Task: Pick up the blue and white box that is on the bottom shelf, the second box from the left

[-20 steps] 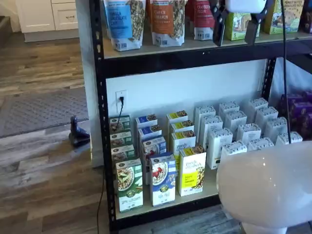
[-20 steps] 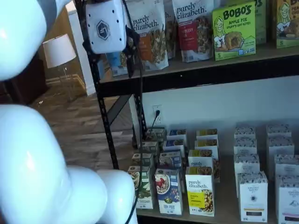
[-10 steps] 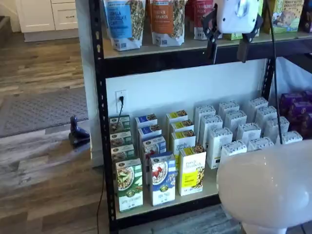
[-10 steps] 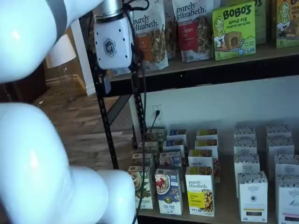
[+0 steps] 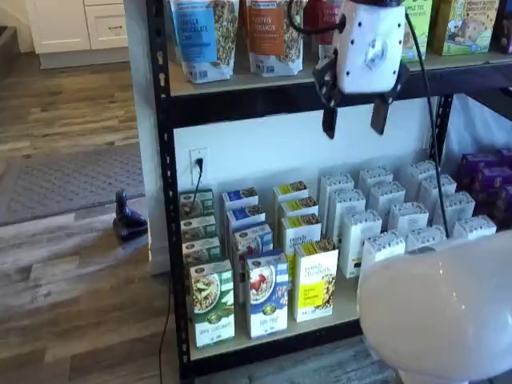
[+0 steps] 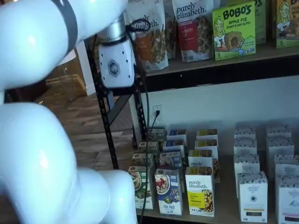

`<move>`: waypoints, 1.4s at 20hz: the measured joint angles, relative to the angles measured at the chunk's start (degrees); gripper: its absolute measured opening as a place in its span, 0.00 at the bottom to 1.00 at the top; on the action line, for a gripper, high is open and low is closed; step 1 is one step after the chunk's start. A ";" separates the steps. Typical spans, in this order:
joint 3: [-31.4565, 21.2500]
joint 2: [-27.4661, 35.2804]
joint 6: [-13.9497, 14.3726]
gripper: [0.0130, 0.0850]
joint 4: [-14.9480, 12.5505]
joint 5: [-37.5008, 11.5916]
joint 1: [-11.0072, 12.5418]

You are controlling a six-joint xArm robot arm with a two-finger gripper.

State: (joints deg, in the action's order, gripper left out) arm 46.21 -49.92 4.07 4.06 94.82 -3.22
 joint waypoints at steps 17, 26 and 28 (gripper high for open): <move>-14.61 6.30 4.30 1.00 -1.39 -20.57 -5.15; -18.38 10.12 5.01 1.00 -1.91 -29.33 -6.02; -19.40 10.60 5.32 1.00 -2.30 -31.94 -6.24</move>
State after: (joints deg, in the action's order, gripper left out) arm 26.81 -39.32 9.38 1.76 62.88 -9.45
